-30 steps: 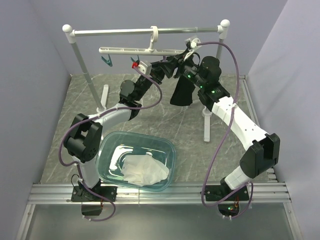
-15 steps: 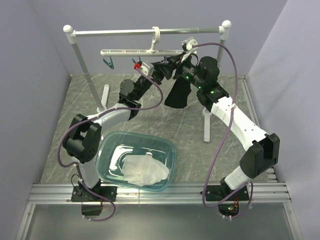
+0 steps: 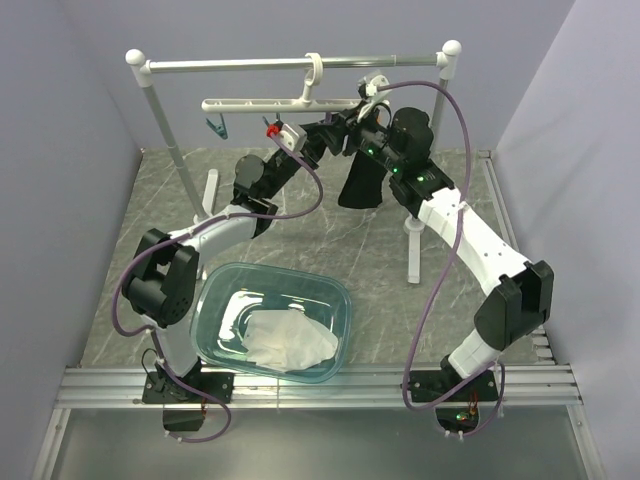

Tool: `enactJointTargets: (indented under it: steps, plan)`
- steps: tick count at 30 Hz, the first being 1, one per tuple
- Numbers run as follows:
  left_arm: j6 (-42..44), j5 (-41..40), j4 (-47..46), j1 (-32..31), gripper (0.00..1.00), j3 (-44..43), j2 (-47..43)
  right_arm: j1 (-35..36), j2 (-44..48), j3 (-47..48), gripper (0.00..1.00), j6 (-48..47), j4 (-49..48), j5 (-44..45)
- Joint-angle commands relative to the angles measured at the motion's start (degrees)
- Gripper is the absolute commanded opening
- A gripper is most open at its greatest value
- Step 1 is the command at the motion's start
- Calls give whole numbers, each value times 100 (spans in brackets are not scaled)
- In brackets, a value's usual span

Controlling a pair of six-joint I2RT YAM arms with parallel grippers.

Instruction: Clip the underwear to the hanger

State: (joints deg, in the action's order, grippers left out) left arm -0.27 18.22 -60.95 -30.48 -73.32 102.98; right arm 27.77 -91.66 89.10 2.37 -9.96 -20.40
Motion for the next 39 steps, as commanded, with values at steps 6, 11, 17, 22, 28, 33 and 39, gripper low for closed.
enactJointTargets:
  steps: [6,11,17,22,28,33,39]
  plan:
    - [62,754,-22,-151,0,37,-305,9,7,327,29,-184,-173,282]
    - [-164,718,13,-108,0,-51,-243,9,244,135,42,-184,-121,440]
    - [-210,788,13,-81,0,-104,-217,9,368,125,45,-184,143,616]
    - [-227,815,57,-72,0,-147,-208,9,438,37,56,-386,257,1029]
    - [-263,938,101,-55,0,-200,-191,0,412,-191,65,-466,-128,1267]
    - [-280,1078,162,-55,0,-227,-164,9,254,-147,65,-334,-593,1004]
    - [-394,1351,145,-55,0,-280,-138,18,-19,73,64,-89,-700,960]
